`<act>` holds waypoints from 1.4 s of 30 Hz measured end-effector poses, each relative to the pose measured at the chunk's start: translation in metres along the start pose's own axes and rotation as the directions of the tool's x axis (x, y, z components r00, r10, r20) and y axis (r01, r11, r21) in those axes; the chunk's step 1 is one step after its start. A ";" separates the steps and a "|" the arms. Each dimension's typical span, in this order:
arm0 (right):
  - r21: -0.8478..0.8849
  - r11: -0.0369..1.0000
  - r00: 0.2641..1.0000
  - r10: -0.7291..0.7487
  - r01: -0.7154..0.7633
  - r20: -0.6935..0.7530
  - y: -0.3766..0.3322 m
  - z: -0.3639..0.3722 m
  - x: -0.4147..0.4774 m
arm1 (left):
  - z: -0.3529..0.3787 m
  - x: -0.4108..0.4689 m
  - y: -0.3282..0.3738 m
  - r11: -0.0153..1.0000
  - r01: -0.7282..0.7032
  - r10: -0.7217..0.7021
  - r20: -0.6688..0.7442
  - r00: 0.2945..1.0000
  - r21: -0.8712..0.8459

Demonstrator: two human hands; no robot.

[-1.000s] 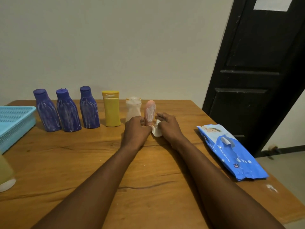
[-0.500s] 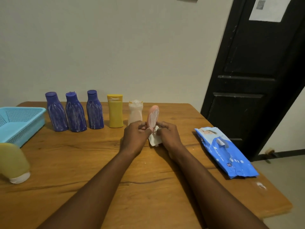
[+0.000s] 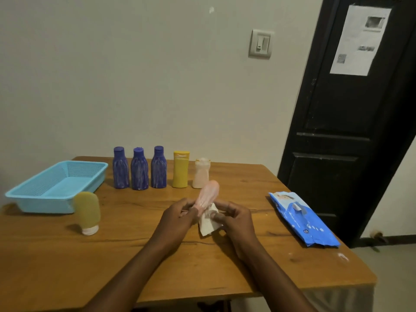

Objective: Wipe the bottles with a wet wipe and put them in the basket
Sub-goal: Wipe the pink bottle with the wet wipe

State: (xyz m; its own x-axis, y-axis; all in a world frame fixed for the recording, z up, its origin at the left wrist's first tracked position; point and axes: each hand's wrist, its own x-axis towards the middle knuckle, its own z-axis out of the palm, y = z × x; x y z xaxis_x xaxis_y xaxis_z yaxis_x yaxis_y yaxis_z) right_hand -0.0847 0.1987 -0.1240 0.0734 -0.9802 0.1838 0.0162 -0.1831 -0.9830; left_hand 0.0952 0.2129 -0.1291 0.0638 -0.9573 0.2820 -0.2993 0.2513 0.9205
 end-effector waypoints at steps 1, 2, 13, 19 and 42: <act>0.001 1.000 1.000 -0.003 0.004 -0.030 -0.001 -0.001 -0.005 | -0.008 -0.006 0.000 1.000 0.020 -0.020 -0.013 1.000 0.009; 0.000 1.000 0.998 -0.012 0.012 -0.055 -0.002 -0.002 -0.010 | -0.015 -0.011 -0.002 0.999 0.034 -0.033 -0.021 0.999 0.021; -0.270 0.948 0.976 -0.199 0.169 -0.088 -0.005 0.041 -0.040 | -0.038 -0.043 0.007 0.990 -0.005 0.007 -0.012 1.000 0.140; -0.381 0.881 0.960 -0.261 0.279 0.099 -0.007 0.052 -0.050 | -0.037 -0.044 0.009 0.984 0.008 -0.008 -0.001 1.000 0.181; -0.476 0.823 0.950 -0.273 0.311 0.150 0.004 0.046 -0.027 | -0.037 -0.042 0.006 0.985 0.050 -0.053 0.016 0.998 0.167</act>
State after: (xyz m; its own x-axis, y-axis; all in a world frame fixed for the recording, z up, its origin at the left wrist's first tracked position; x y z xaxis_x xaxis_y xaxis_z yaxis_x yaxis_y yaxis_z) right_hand -0.0412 0.2278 -0.1329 0.2150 -0.8703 0.4431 -0.4382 -0.4914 -0.7527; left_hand 0.1263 0.2599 -0.1253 0.0642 -0.9715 0.2284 -0.4503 0.1760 0.8754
